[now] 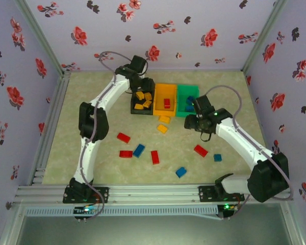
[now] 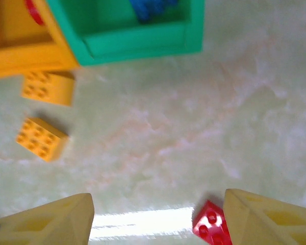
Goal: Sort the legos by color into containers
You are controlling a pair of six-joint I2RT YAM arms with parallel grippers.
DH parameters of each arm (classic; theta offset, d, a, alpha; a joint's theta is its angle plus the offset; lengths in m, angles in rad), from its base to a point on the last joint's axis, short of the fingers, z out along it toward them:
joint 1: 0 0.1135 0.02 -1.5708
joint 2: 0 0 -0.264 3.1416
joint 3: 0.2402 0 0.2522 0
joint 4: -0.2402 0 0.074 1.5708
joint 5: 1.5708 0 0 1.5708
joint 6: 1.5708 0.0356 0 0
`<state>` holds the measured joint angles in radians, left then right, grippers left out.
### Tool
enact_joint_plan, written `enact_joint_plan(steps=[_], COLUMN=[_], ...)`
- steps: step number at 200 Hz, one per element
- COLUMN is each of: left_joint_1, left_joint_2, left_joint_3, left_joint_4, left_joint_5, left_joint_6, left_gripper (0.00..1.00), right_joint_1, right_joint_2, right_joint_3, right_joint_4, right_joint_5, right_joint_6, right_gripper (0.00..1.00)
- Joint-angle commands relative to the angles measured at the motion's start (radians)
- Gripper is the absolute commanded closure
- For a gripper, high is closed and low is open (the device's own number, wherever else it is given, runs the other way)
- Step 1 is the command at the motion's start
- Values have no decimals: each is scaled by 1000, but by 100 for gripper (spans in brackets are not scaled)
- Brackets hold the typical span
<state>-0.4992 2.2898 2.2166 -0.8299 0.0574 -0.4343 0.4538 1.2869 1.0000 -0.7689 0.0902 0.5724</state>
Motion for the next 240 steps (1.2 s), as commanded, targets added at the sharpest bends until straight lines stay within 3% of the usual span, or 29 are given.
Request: enact_joint_plan(steps=[1,44,85,154,209,240], left_joint_1=[-1,-6,-13,-19,-21,-22], left_joint_2=[-169,-369,-492,-546,-565,-574], left_joint_3=[-89,-368,-521,-601,-635,-645], left_joint_4=[-3,106,168,184,199,198], left_joint_5=[17,32,42,43,47,49], left_joint_6=[-4,-50,-85,-101,-115,-112], left_gripper=[35,34,34,34,34,34], right_joint_1=[11,12,13,-50,-145,-149], right_joint_2=[-50,-125,-128,-69,24,80], right_joint_3=[-75,-214,-270,-276,-254,-235], right_joint_4=[-96,-107,-83,29,145,128], right_joint_5=[20,-2,-29,-49,-148,-181], right_joint_6=[93,209,233,192,121,105], right_gripper=[30,24,22,8,6,6])
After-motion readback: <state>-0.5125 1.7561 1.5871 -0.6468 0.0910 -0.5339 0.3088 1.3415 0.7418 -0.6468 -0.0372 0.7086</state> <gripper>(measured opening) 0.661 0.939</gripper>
